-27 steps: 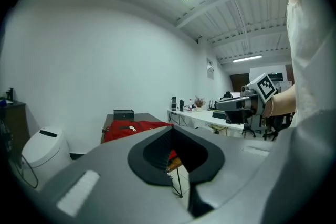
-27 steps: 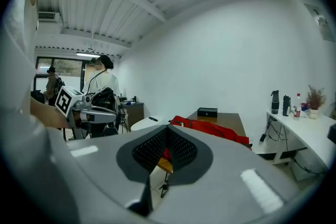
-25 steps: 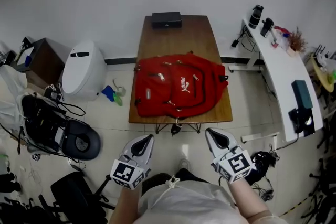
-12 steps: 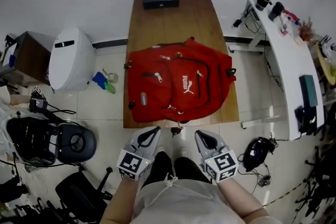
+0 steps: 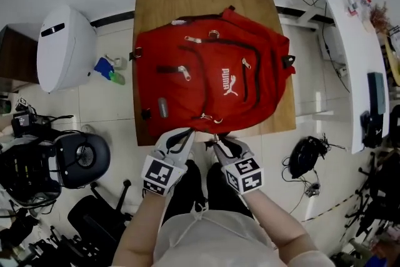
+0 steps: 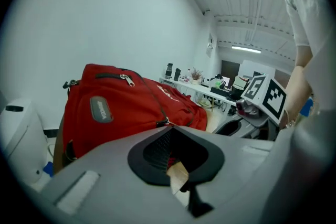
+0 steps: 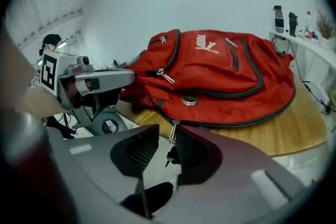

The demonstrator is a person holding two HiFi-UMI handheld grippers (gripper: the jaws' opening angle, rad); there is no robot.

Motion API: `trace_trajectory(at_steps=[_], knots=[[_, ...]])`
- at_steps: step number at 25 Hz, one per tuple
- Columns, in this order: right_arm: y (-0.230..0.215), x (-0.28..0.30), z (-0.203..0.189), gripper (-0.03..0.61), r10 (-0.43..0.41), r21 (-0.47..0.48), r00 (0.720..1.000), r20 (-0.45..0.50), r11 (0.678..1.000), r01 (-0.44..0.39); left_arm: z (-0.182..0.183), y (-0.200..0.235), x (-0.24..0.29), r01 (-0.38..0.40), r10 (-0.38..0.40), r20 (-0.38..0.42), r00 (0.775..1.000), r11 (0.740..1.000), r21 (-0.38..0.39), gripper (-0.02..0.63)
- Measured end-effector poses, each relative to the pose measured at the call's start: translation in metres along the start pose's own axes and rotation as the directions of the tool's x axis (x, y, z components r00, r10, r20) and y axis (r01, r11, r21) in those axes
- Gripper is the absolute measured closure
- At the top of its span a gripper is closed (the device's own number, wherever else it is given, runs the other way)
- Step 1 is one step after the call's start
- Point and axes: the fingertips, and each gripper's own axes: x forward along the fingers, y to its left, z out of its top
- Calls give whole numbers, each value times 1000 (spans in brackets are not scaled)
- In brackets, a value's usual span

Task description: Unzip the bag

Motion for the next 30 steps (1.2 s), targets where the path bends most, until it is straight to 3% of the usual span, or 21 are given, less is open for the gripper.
trace_trajectory(at_steps=[9, 11, 13, 22, 26, 30], knots=[[0, 25, -10, 471, -89, 3, 994, -59, 996, 90, -11, -1, 9, 49, -48, -29, 998, 999, 13, 609], [-4, 26, -9, 546, -116, -12, 992, -54, 993, 116, -12, -1, 9, 57, -56, -38, 998, 998, 12, 609], [-9, 25, -9, 563, -121, -11, 991, -53, 993, 121, -12, 0, 9, 63, -63, -42, 997, 998, 9, 609], [-29, -3, -10, 566, -166, -58, 984, -65, 985, 162, -20, -4, 7, 139, -138, -74, 988, 990, 19, 609], [-35, -13, -6, 568, -169, -113, 983, -75, 981, 160, -26, -1, 11, 117, -115, -130, 985, 993, 5, 609], [-44, -20, -10, 568, -137, -150, 984, -114, 981, 119, -35, -11, 20, 103, -112, -229, 967, 993, -48, 609]])
